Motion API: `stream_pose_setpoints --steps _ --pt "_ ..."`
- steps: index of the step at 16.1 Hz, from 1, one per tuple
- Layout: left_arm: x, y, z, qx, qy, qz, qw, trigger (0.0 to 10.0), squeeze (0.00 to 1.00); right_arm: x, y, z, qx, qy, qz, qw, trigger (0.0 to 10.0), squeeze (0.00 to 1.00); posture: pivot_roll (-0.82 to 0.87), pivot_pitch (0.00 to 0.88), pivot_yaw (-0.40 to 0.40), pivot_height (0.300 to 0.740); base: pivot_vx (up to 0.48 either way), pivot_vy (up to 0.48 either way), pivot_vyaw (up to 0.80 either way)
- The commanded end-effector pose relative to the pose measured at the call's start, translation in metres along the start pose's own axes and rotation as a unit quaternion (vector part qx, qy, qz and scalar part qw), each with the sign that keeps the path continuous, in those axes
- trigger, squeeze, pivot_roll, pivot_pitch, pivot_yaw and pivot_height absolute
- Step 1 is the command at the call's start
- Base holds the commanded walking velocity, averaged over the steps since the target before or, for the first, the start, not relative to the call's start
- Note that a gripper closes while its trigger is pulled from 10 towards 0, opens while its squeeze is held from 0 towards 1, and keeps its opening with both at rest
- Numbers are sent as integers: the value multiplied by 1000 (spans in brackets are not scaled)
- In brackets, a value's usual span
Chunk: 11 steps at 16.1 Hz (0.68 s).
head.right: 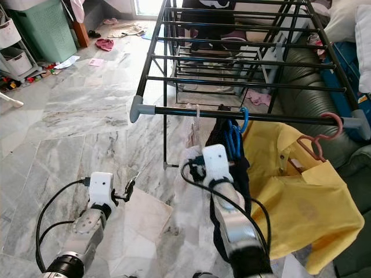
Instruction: Hang hanger
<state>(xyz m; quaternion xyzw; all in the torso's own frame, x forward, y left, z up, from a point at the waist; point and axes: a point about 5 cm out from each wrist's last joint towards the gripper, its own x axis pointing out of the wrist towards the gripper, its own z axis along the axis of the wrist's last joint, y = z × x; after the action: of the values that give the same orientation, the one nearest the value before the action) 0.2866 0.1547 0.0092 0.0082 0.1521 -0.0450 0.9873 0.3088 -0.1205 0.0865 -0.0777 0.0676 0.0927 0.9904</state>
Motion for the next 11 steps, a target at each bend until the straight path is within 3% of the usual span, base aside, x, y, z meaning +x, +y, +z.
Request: stream_pose_setpoints --steps 1,2,5,6,7,8,11 --pt "-2 0 -5 -14 7 -5 1000 10000 0 -4 -1 5 -6 -20 2 1000 10000 1000 -53 96 4 740 0 0 0" --pt "-1 -2 -1 -31 3 -3 999 10000 0 -11 -1 1 -1 -26 9 1000 10000 1000 -51 93 6 740 0 0 0" --pt "2 -5 4 -34 -5 -12 999 10000 0 -17 6 -4 2 -29 16 999 10000 1000 -51 85 5 740 0 0 0" --pt "3 -7 5 -37 -7 -20 999 10000 0 -18 7 -3 3 -34 19 999 10000 824 -51 82 4 740 0 0 0" --pt "3 -7 6 -38 -9 -22 999 10000 0 -18 7 -2 1 -37 18 999 10000 365 -52 81 4 740 0 0 0" --pt "3 -8 6 -39 -10 -24 999 10000 0 -18 6 -1 0 -40 16 999 10000 0 -52 81 4 740 0 0 0" --pt "1 -8 5 -43 -12 -29 999 10000 0 -22 1 -1 4 -48 8 999 10000 0 -49 84 2 740 0 0 0"
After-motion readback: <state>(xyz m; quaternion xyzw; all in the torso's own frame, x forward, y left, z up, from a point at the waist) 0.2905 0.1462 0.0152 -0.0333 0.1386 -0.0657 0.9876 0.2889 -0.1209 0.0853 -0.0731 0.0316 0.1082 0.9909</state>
